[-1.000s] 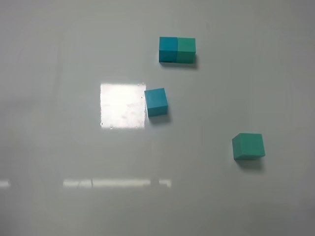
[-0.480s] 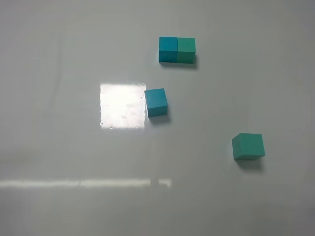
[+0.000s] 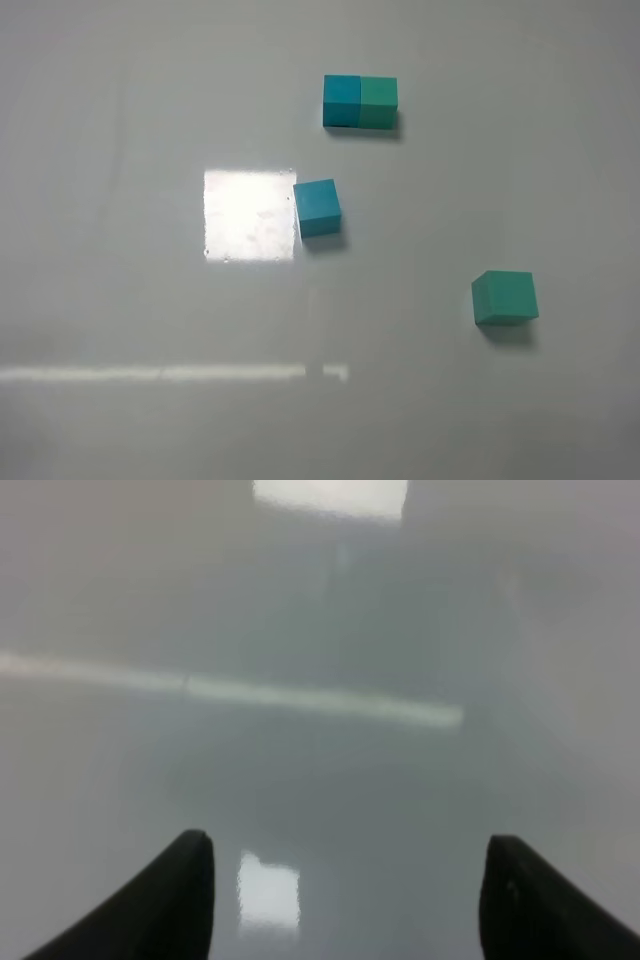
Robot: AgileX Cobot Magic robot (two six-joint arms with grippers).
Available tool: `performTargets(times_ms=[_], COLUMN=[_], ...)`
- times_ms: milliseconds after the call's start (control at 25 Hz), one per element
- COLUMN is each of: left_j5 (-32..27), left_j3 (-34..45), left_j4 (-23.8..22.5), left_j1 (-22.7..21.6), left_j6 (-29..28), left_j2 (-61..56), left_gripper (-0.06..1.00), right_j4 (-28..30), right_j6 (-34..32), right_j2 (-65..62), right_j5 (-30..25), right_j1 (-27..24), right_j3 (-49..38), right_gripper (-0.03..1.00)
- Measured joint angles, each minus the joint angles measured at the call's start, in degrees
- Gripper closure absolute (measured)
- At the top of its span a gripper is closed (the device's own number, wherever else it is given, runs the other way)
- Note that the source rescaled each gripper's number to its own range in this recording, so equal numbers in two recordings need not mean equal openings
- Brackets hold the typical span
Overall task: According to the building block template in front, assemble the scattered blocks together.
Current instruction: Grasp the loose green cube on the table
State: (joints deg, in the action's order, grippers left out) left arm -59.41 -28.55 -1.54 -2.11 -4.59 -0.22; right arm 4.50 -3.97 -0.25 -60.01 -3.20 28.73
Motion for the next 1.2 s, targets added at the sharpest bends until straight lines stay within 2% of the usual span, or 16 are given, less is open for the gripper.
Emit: performTargets(times_ms=[1200], left_j5=[0.00], left_j3=[0.00], left_j4=[0.00], left_j1=[0.00], left_j6=[0.26], left_j2=[-0.05], left_gripper=[0.42], right_j4=[-0.46], right_j6=[-1.15], right_j2=[-0.04], right_j5=[0.19], right_j1=[0.16], right_j3=[0.41], right_gripper=[0.87])
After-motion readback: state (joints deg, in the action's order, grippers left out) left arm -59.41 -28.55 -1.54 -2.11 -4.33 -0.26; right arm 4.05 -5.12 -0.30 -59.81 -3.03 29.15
